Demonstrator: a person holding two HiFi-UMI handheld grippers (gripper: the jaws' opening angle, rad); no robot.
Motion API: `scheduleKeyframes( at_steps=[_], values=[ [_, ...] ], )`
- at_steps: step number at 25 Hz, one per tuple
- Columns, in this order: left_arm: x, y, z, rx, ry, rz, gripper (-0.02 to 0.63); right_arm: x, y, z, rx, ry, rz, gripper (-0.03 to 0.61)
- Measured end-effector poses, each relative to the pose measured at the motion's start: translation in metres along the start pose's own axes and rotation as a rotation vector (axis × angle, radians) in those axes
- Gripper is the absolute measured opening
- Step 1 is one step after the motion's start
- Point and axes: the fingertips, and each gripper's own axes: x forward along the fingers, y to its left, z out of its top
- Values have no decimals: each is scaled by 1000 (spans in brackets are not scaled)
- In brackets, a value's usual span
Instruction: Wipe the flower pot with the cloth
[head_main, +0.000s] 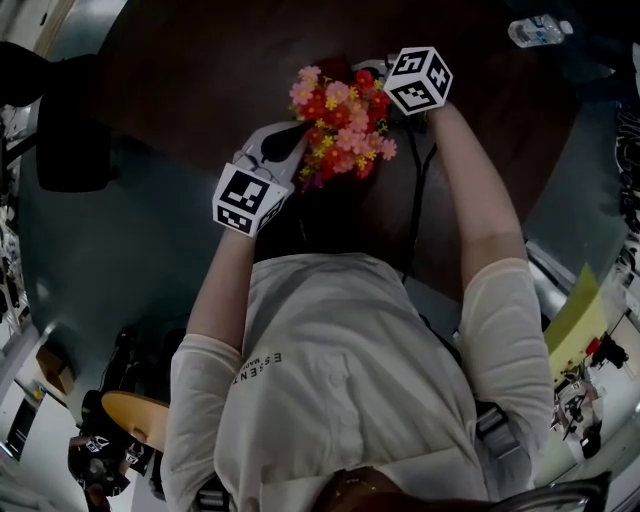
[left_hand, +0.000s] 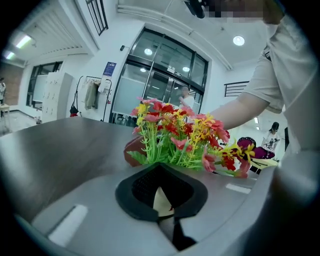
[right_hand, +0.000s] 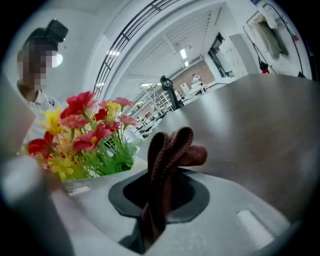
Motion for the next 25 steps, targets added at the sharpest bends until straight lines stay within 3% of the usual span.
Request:
scheduleKeyframes(
  at_steps=[4,11,16,20,25],
  values=[
    [-3,1,0,-20,-2,7,9,-12,6,-11,92,-4,42,46],
    [-3,3,1,-13,-6,8,9,-37,21,-47,115,6,22,46],
    [0,1,0,-23,-9,19,9,-52,41,-85,123,97,30,46],
    [0,-2,-1,-41,14,33,9,-79,26,-93,117,210,-109,46],
    [-7,-4,10,-77,-3,14,11,-100,-32,-12,44,145,-295,46]
  ],
)
